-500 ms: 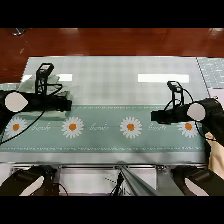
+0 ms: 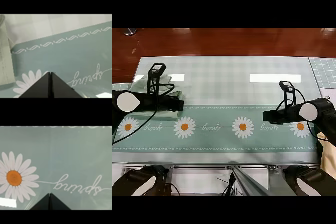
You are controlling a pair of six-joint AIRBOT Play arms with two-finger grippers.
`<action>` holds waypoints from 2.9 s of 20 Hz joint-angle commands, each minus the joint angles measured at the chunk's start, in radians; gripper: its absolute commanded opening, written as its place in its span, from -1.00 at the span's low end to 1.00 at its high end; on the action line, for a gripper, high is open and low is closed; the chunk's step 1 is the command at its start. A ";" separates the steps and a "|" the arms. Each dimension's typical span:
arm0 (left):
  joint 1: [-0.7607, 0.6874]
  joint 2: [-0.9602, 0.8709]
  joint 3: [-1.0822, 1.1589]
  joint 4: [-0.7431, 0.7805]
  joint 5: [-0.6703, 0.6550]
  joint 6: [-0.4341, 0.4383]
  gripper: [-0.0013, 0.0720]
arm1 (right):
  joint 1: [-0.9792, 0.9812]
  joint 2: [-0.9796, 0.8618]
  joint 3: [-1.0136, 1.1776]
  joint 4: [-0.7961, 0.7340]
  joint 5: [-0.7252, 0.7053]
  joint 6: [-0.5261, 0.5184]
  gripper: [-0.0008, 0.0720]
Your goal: Fold the shirts.
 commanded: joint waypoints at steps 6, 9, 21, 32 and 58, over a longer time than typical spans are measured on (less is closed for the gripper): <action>0.000 0.000 0.000 0.000 0.000 0.000 -0.87 | 0.000 0.001 0.001 0.008 0.007 0.000 -0.92; -0.001 0.000 0.000 0.000 0.008 0.000 -0.87 | 0.000 0.001 0.001 0.011 0.023 0.000 -0.92; 0.101 -0.052 0.044 0.237 0.472 0.003 0.95 | 0.000 0.000 0.001 -0.030 0.028 -0.005 0.74; 0.436 -0.481 0.180 0.262 0.247 0.000 0.94 | 0.000 0.001 0.001 -0.026 0.020 0.016 0.73; 0.374 -0.214 0.597 -0.321 0.210 0.106 -0.87 | 0.000 0.001 0.001 -0.025 0.011 0.049 0.73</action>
